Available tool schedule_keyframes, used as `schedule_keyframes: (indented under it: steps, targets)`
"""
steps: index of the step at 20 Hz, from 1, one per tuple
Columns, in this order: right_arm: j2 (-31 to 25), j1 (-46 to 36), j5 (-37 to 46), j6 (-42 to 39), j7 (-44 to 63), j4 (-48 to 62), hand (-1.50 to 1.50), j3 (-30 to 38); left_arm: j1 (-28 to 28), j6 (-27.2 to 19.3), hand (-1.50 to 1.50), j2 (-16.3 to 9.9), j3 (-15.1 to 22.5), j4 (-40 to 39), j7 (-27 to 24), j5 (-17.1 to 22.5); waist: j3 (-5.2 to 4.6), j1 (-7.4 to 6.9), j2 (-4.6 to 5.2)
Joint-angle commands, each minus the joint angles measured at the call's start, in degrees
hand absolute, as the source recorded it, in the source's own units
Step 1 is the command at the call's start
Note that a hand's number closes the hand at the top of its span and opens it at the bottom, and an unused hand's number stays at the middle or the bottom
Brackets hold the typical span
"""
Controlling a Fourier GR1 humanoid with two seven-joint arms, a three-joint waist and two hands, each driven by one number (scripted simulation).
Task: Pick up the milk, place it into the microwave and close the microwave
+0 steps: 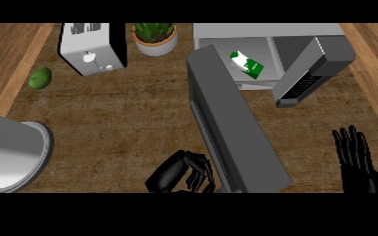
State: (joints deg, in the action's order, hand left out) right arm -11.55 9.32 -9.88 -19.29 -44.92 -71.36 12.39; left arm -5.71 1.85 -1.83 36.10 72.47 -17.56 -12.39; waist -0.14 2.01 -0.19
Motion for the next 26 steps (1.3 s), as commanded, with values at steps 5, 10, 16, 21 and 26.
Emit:
schedule_keyframes:
  steps: [5, 10, 16, 21, 26]
  targets:
    - [-0.98, 7.13, -6.48, -5.94, 7.09, -17.23, -1.50, -2.35, -12.97, -14.37, 1.50, 1.79, 15.40, -11.19, 1.64, 12.10, -0.14, 2.34, 0.52]
    - [-2.49, 6.55, -7.37, -6.26, 10.41, -21.00, -1.50, -3.40, -20.48, -21.99, 1.50, 1.80, 20.86, -14.21, 1.73, 17.91, -0.15, 3.89, 1.02]
    - [-4.94, 6.53, -10.07, -8.67, 11.98, -24.62, -1.50, -2.64, -29.08, -25.32, 1.50, 1.80, 20.02, -15.21, 6.05, 24.62, -0.18, 7.80, 1.70]
    - [-6.41, 5.94, -11.31, -9.23, 13.03, -26.58, -1.50, -1.87, -28.74, -30.73, 1.50, 1.80, 14.54, -11.72, -0.89, 32.10, -0.66, 10.00, 2.66]
    - [-6.54, 4.78, -13.63, -10.16, 13.87, -28.01, -1.50, -2.13, -33.72, -33.91, -1.50, 1.81, 13.08, -13.92, -4.14, 35.13, -0.41, 12.31, 3.12]
